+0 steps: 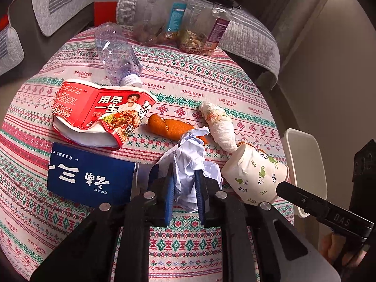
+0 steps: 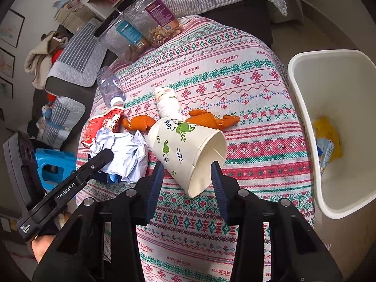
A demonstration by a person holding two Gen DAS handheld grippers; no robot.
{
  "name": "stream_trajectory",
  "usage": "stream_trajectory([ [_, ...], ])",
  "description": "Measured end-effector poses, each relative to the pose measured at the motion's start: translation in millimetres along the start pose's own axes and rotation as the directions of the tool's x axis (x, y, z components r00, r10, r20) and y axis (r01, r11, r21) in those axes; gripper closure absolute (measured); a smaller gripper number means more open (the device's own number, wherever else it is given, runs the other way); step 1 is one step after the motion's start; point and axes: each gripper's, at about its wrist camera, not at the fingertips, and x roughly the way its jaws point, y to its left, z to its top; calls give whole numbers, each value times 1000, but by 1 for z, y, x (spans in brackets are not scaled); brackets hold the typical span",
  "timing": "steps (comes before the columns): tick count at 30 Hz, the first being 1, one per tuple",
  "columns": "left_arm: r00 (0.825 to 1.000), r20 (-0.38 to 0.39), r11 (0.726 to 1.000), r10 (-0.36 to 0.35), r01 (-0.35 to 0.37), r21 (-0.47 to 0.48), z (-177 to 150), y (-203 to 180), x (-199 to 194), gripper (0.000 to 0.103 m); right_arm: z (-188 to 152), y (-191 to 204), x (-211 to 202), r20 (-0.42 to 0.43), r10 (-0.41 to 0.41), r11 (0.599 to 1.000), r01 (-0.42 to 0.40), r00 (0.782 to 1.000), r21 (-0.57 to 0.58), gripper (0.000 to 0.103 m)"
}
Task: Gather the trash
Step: 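Grasp crumpled white paper with the left gripper while the right grasps the paper cup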
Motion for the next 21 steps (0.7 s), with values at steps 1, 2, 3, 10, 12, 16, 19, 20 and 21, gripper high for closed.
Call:
stream_trajectory([
  [1,1000,4,1000,-14,14,-10,0,1,-3,87,0,1,1,-1,5,1000,-5,1000,1,66],
  [2,1000,6,999,-29,29,-19,-1,1,-6,87,0,1,2,-3,7,1000,-7,1000,2,67],
  [3,999,8,999,-40,40,-25,-1,2,-8,87,0,1,3,-4,5,1000,-4,1000,3,68],
  [10,999,13,998,-52,52,-18,-7,-6,-15,87,-3,13,10,-10,3,1000,-3,1000,-29,94],
  [12,998,16,998,-56,56,-12,-7,-8,-18,87,-3,18,5,6,5,999,-5,1000,-44,98],
  [16,997,34,998,-68,69,-14,-7,-10,-25,87,-3,22,-7,34,26,997,-24,999,-68,100],
  [19,996,46,997,-72,73,-15,-6,-12,-29,87,-1,19,-13,40,34,998,-31,999,-59,100],
  [20,996,48,997,-74,75,-13,-7,-13,-31,87,-2,19,-15,47,32,998,-29,998,-59,100],
  [21,996,49,997,-78,78,-11,-8,-14,-32,87,-1,19,-20,58,31,998,-28,998,-62,100],
])
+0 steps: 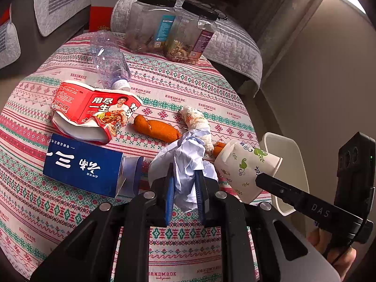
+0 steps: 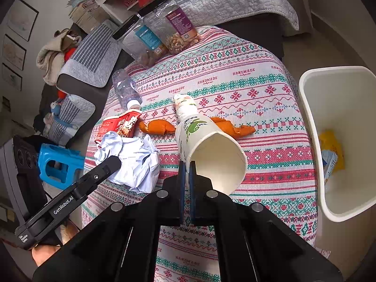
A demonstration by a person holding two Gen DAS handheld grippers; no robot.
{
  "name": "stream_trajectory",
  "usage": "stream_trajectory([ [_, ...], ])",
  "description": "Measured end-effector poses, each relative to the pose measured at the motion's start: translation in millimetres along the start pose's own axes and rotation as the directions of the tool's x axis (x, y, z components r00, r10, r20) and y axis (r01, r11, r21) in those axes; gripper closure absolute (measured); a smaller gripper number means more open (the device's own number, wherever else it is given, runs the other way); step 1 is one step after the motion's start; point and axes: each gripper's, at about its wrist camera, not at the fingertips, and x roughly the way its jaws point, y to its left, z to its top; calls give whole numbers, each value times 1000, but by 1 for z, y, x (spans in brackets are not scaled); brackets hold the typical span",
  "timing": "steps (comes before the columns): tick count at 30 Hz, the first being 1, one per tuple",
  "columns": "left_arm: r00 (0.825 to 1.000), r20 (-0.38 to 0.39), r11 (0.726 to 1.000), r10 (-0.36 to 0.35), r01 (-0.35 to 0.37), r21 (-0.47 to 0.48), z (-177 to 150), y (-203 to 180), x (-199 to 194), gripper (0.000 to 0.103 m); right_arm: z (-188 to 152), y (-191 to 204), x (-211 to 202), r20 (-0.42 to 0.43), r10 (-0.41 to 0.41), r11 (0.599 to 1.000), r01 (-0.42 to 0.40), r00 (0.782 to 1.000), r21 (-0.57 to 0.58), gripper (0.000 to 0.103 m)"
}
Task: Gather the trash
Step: 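Grasp crumpled white paper with the left gripper while the right grasps the paper cup, then carry the paper and cup over the white bin and open both grippers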
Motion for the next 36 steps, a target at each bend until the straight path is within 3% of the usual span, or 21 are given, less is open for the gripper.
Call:
stream_trajectory([
  [17,996,37,997,-80,80,7,-2,-35,4,87,6,-16,-50,125,45,998,-49,991,34,101],
  [27,991,-5,987,-135,135,87,-10,-68,22,87,10,-33,-66,149,-9,998,1,989,55,101],
  [33,984,-24,977,-176,177,121,-11,-108,35,87,20,-63,-89,200,-26,993,2,979,118,101],
  [36,978,-32,969,-205,208,132,-12,-133,43,87,22,-78,-96,210,-85,987,54,974,151,101],
])
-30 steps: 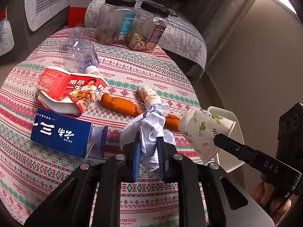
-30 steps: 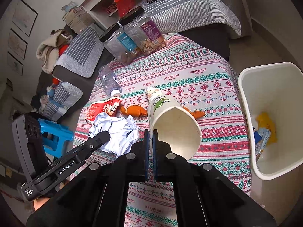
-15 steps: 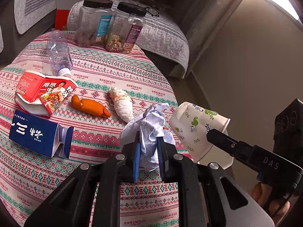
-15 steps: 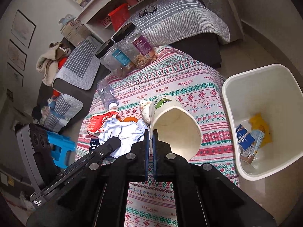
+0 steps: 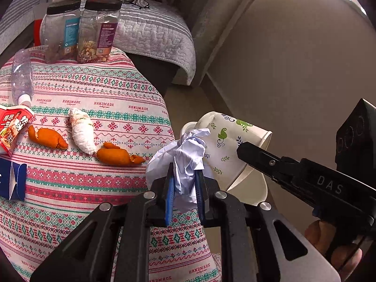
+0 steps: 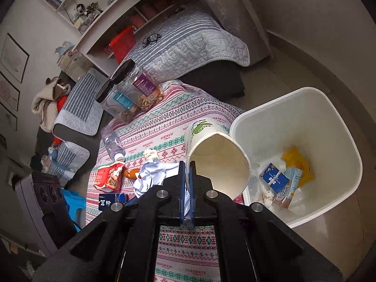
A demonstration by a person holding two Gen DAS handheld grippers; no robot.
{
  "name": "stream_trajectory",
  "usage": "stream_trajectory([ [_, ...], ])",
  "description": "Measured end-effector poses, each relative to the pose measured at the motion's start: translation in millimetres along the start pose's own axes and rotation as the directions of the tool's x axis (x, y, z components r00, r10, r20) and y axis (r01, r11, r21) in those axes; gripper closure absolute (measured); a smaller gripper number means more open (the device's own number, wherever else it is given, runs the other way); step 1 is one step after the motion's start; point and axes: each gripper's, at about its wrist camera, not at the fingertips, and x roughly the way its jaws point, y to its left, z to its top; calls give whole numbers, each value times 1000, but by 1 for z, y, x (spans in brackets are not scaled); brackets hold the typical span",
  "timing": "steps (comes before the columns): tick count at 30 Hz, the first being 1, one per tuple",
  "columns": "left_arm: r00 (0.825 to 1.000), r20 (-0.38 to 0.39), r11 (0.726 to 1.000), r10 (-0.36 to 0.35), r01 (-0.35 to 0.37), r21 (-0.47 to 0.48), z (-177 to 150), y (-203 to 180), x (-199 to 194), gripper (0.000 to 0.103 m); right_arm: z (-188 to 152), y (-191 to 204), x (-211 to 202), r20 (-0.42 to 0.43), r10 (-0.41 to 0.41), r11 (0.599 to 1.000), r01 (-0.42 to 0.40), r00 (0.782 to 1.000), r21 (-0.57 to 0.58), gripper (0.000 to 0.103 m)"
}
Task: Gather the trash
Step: 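Carry the paper and cup over the white bin and open both grippers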
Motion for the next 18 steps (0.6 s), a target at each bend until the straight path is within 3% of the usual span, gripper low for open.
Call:
stream_trajectory([
  [7,996,-49,997,-80,81,19,-2,-40,39,88,15,-48,-16,33,-83,991,79,996,108,101],
  [12,991,-96,994,-99,103,39,-7,-67,70,88,17,-92,-22,20,-92,966,84,996,245,101],
  [18,985,-138,991,-105,115,68,-12,-88,102,88,17,-121,-29,28,-104,944,90,994,316,101],
])
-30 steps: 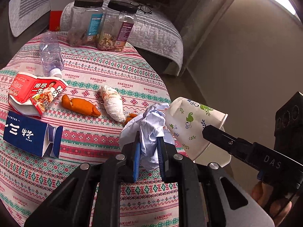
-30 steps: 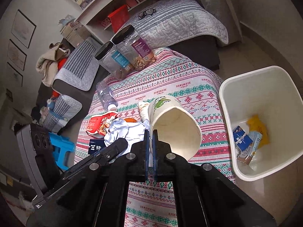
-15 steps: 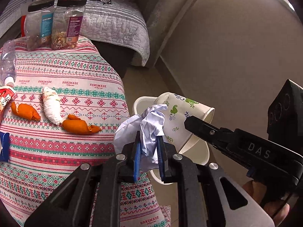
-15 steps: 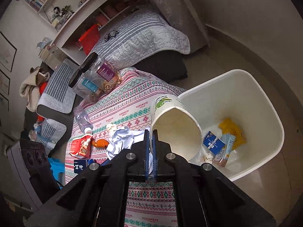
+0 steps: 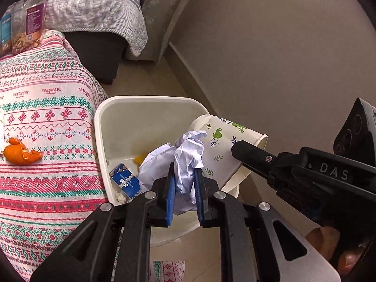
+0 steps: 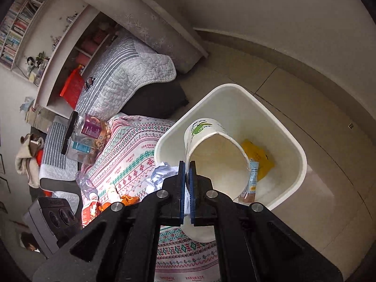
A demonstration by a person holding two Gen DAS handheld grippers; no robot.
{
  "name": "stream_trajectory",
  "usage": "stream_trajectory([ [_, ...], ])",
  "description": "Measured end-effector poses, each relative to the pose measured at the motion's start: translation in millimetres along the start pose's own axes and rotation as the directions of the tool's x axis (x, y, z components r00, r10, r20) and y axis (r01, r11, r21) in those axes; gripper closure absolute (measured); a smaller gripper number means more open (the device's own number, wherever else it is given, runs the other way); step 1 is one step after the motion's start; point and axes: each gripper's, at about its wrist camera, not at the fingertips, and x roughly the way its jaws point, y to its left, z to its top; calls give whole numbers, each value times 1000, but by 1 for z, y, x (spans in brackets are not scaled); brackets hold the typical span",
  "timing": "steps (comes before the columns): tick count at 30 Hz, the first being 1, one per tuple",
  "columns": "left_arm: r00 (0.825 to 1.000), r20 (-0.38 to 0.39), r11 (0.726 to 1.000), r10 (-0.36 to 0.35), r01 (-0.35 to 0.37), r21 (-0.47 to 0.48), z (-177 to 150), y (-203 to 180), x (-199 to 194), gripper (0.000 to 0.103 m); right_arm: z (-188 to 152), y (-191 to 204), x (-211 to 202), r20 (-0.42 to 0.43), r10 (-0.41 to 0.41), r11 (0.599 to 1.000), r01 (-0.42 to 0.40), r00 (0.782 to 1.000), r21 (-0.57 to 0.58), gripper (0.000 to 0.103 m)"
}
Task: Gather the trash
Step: 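Carry the paper and cup over the white bin and open both grippers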
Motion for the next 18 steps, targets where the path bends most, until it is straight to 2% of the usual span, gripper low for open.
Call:
stream_trajectory([
  [8,999,-39,1000,25,-25,12,-2,4,29,88,-1,-9,9,-41,-15,999,17,999,47,100],
  [10,998,-40,999,40,-40,11,-2,5,32,87,1,-11,10,-39,-24,998,26,999,58,97],
  [11,999,-33,999,42,-42,7,-2,6,32,85,1,-12,9,-31,-30,997,32,999,66,94],
  [13,999,-16,999,41,-41,-9,-1,13,29,54,2,-15,5,-10,-24,996,25,1000,82,85],
  [14,999,0,999,42,-42,-12,0,15,26,53,3,-15,3,2,-22,996,22,1000,85,82],
  [18,998,8,998,54,-54,-20,0,26,15,53,3,-17,-1,26,-22,996,20,999,91,79],
])
